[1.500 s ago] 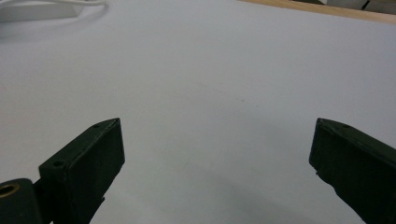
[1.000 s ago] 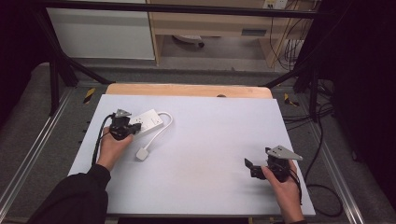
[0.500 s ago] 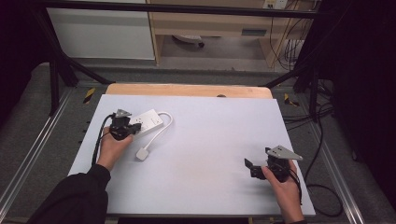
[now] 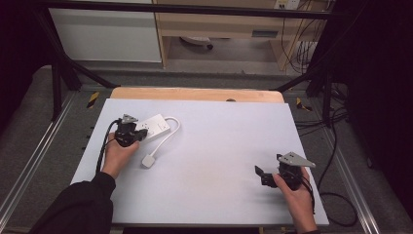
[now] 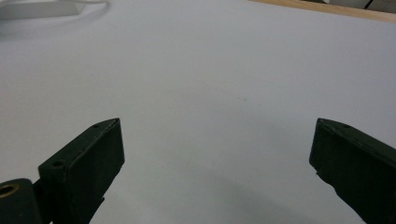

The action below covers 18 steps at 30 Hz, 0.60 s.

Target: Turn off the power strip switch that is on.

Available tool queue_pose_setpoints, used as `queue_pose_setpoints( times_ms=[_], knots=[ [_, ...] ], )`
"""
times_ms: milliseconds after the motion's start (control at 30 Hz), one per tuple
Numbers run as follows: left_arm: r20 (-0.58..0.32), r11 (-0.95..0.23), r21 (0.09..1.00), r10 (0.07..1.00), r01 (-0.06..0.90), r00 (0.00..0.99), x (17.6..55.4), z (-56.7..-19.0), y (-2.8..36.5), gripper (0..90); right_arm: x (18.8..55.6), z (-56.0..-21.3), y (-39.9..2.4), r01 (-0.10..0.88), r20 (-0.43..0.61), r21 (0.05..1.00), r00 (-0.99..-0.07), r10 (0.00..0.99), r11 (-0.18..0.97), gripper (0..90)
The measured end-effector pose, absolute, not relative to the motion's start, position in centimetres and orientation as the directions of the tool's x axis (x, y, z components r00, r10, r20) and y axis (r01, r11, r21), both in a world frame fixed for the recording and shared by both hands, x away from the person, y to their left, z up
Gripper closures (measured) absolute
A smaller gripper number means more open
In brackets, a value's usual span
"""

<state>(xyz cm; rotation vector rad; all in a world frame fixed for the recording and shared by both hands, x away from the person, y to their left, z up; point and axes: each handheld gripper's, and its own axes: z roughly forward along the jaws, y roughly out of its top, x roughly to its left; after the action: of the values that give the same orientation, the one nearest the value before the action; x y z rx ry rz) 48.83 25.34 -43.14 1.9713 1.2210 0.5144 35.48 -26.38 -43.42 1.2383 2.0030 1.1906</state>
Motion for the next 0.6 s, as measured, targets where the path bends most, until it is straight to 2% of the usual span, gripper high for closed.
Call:
queue_pose_setpoints(
  times_ms=[600],
  knots=[
    [-0.069,-0.244,0.774,0.884,0.584,0.462,48.96,-43.24,25.38,90.0,35.46,-43.39,-26.44,0.45,0.032,0.87,-0.462,0.886,0.203,3.6]
  ],
)
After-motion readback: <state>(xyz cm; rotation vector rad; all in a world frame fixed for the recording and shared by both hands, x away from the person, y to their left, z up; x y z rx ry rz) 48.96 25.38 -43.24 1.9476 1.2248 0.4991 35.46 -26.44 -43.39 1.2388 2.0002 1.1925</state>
